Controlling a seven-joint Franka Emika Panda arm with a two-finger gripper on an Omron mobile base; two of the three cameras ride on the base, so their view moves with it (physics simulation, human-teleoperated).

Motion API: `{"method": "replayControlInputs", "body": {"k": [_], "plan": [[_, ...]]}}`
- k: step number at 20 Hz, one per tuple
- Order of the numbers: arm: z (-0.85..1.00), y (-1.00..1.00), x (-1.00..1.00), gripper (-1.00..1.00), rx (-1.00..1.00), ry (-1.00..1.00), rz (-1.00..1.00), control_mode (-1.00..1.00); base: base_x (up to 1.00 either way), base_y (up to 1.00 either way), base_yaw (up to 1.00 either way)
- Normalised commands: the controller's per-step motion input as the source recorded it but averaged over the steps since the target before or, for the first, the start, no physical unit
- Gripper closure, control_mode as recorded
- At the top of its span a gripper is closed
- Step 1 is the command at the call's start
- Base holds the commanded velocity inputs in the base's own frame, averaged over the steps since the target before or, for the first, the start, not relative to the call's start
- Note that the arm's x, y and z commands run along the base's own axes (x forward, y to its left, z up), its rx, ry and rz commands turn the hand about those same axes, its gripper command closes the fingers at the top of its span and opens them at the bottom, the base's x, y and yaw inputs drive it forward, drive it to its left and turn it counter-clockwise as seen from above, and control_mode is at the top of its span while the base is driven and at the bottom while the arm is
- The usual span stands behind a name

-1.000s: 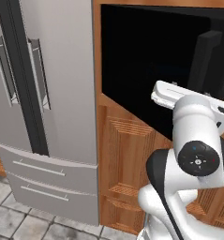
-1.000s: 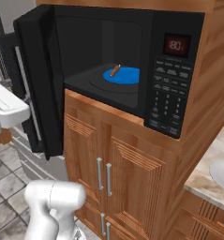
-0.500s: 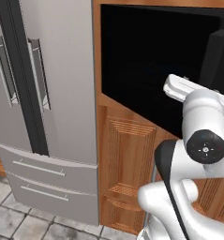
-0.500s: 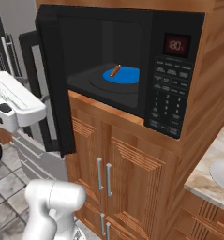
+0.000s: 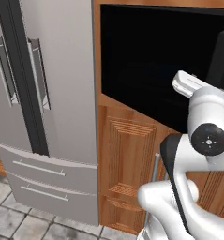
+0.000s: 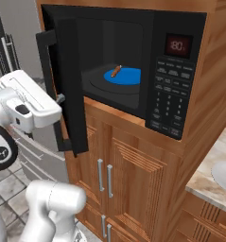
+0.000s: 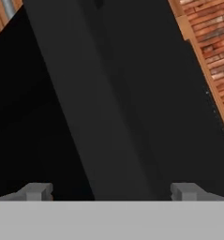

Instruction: Pick the kebab skewer from the counter and place it in the microwave. Then turn on the microwave.

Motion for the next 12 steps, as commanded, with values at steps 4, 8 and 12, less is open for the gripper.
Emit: {"method": "replayControlInputs", "body": {"k": [4, 8, 12], "plan": [[-0.29, -0.55, 0.26, -1.0, 0.0, -0.12, 0.01, -1.0, 0.0, 0.0, 0.0], [-0.28, -0.53, 0.3, -1.0, 0.0, -0.1, 0.02, -1.0, 0.0, 0.0, 0.0], [-0.33, -0.36, 0.33, -1.0, 0.0, -0.09, 0.03, -1.0, 0.0, 0.0, 0.0]]}}
